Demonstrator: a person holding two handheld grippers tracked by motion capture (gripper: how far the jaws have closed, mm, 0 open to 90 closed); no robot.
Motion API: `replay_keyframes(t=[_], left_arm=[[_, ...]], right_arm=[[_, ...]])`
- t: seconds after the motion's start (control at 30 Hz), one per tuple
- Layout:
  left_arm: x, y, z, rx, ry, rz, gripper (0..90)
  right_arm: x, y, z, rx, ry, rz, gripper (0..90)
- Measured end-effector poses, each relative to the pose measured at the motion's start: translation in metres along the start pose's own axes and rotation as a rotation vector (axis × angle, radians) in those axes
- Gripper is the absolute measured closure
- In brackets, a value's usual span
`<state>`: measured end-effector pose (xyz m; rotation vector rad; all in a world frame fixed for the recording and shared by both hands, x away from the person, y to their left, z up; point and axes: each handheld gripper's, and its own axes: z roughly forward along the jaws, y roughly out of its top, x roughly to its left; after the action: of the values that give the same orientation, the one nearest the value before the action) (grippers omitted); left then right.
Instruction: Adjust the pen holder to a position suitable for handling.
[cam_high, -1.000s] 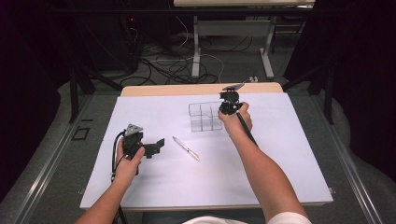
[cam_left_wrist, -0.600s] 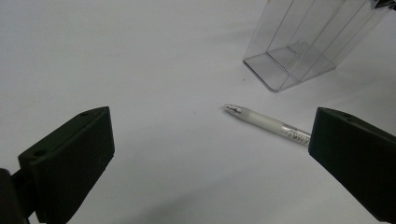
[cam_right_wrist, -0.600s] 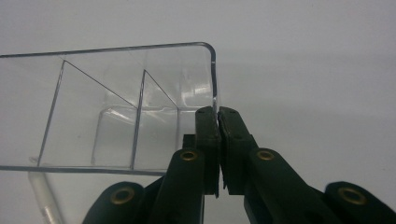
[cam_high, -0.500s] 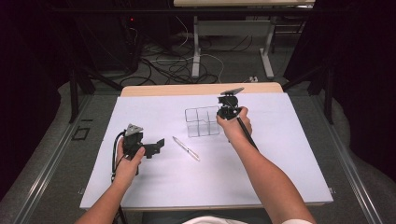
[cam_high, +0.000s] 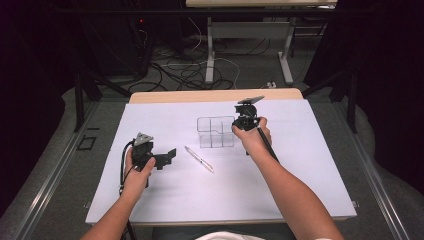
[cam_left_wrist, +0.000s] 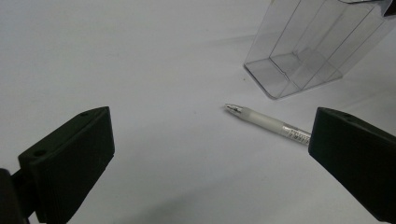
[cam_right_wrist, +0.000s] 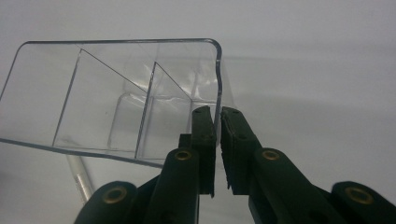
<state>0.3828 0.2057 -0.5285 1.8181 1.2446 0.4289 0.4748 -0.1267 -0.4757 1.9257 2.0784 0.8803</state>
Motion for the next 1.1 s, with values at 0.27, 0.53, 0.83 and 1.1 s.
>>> replay_keyframes(t=[0.27,0.53,0.83,1.1], left_arm=[[0.001,0.000,0.000,0.002,0.001,0.002,0.3],[0.001,0.000,0.000,-0.005,0.003,0.001,0.3],[0.001,0.000,0.000,-0.007,0.002,0.001,0.3],[0.001,-0.001,0.000,-0.006,0.004,0.000,0.3]], right_arm=[[-0.004,-0.002,-0.006,-0.033,0.074,-0.038,72.8],[-0.002,-0.004,-0.015,-0.089,0.133,-0.115,60.8],[0.007,-0.008,-0.024,-0.153,0.191,-0.222,52.3],[0.025,-0.012,-0.023,-0.148,0.268,-0.343,41.3]])
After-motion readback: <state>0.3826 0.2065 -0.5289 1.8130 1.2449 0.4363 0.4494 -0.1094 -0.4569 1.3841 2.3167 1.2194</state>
